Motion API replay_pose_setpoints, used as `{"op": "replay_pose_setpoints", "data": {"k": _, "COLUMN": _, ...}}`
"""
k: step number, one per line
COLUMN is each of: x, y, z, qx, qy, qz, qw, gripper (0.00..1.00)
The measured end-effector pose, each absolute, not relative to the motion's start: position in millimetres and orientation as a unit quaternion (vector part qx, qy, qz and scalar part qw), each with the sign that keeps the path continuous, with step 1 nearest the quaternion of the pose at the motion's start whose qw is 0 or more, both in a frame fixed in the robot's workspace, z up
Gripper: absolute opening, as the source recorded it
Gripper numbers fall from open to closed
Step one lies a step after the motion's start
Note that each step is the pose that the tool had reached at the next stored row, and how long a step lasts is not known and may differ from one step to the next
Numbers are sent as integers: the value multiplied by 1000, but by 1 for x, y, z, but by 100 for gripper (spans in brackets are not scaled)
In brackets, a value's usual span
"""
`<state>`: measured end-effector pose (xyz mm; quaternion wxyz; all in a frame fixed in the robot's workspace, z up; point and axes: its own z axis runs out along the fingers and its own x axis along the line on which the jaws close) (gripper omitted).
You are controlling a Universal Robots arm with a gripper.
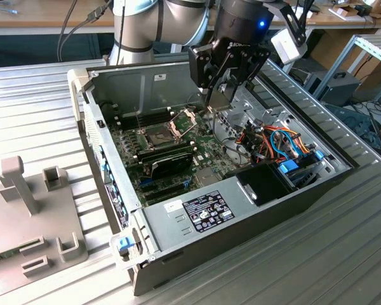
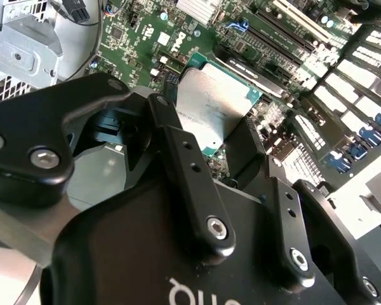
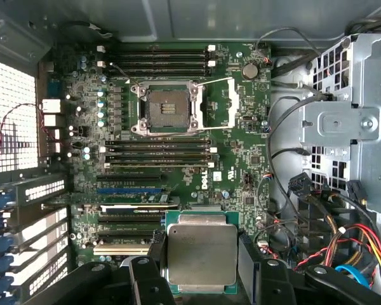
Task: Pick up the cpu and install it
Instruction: 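Pick up the cpu and move it towards the insertion slot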
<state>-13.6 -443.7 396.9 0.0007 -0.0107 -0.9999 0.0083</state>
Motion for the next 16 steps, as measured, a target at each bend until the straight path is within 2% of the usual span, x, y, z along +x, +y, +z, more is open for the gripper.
{"op": "replay_pose_setpoints", "data": {"k": 10, "x": -14, "y": -441, "z": 384, "qx": -11, "qy": -1000, "qz": 8, "qw": 1, "gripper": 55}}
{"op": "replay_pose_setpoints", "data": {"k": 16, "x": -14, "y": -429, "z": 376, "qx": -11, "qy": -1000, "qz": 8, "qw": 1, "gripper": 55}}
